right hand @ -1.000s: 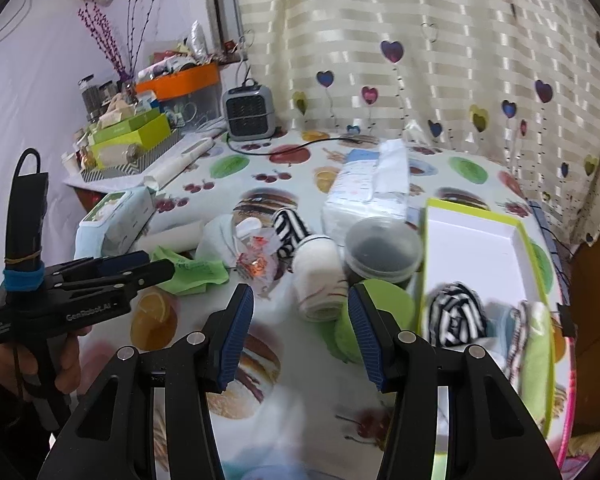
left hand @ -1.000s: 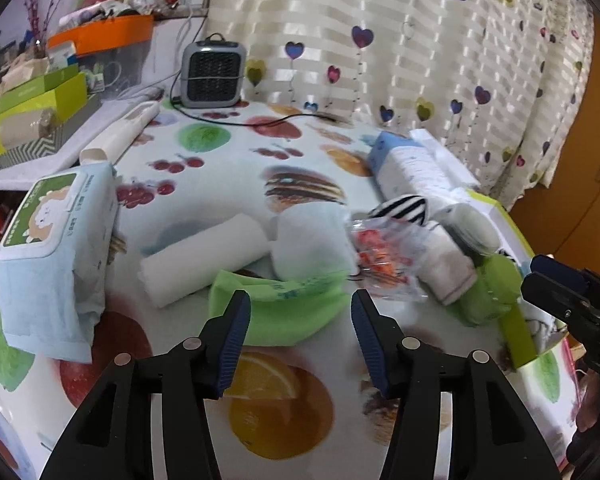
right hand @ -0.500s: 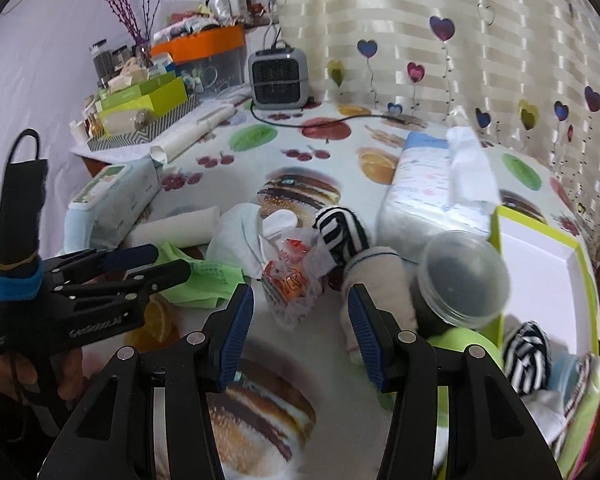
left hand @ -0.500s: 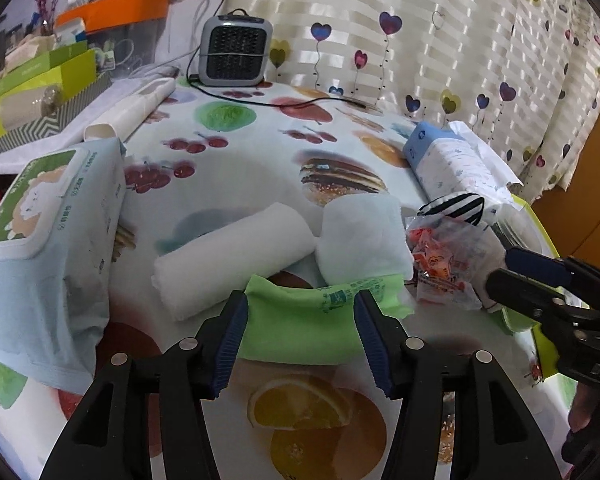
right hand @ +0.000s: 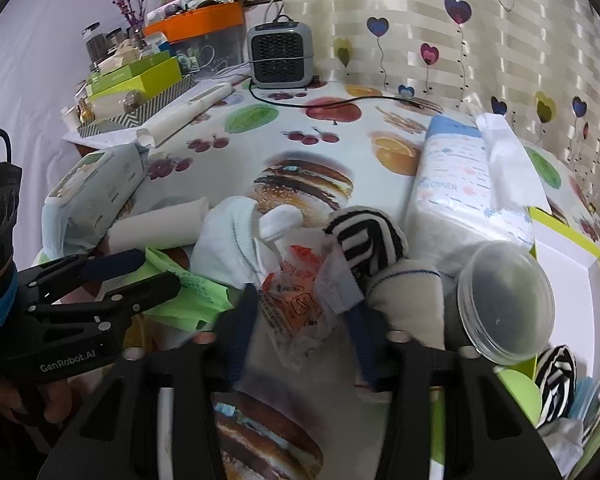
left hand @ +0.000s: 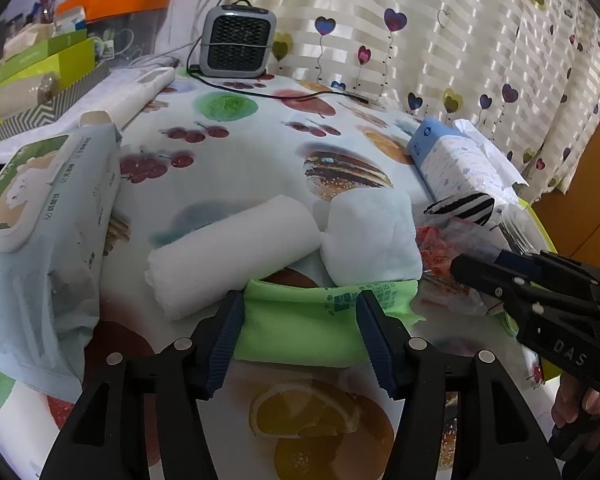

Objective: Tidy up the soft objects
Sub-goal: 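Grasp the lime-green cloth with the left gripper while the right grasps the clear bag of orange items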

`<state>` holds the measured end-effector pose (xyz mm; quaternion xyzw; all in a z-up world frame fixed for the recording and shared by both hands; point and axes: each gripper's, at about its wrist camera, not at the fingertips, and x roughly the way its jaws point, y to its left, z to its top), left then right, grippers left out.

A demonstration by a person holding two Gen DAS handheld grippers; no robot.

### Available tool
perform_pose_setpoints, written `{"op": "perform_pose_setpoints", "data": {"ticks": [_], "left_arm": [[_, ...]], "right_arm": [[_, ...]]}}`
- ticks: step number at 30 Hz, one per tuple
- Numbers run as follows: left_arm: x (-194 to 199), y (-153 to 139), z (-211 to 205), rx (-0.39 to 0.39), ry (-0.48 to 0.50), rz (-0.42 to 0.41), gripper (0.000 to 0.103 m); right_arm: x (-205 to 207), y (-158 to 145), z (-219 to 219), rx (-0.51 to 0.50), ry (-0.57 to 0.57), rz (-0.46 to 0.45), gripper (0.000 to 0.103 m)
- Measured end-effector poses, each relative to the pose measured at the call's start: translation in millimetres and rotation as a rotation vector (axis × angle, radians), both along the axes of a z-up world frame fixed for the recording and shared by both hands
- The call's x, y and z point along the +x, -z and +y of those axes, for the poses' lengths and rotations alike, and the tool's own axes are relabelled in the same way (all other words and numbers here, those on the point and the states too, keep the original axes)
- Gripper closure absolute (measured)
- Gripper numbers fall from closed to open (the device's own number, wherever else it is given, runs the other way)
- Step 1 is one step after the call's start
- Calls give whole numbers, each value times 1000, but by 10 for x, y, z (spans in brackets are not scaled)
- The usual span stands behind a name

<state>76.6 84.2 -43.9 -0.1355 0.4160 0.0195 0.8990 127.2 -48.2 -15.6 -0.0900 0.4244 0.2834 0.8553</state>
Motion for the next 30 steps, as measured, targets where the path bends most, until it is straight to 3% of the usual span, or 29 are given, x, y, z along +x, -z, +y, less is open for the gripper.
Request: {"op": "perform_pose_setpoints", "data": {"ticks": [2, 3, 6, 8, 13, 18, 24, 25, 28, 30], "left_arm": [[0, 2, 1, 1, 3, -4, 46], [-3, 1, -6, 8, 4, -8, 46], [-9, 1, -37, 20, 7, -10, 48], [-15, -1, -51, 12, 14, -5, 64], [-61, -3, -80, -11, 32, 13, 89], [-194, -29, -160, -32, 69, 9, 98], [-339, -127, -266, -65, 128, -17, 98], [-354, -140, -260, -62, 122, -22, 93], [-349, -183, -231, -29, 101, -41, 65], [-300, -206, -189, -39, 96, -54, 59]], "right_arm": [[-7, 8, 8, -3, -5, -4, 92], [-13, 11, 7, -3, -9, -3, 94], [-45, 4, -1, 0, -19, -6, 95], [-79, -12, -18, 3, -21, -10, 95], [-169, -59, -70, 11, -20, -18, 95], [-267, -98, -156, 24, -10, -20, 95], [-373, -161, -216, 38, -8, -24, 95], [-401, -169, -226, 40, -10, -25, 95], [-457, -165, -282, 41, -7, -20, 95], [-483, -153, -325, 44, -2, -11, 95]]}}
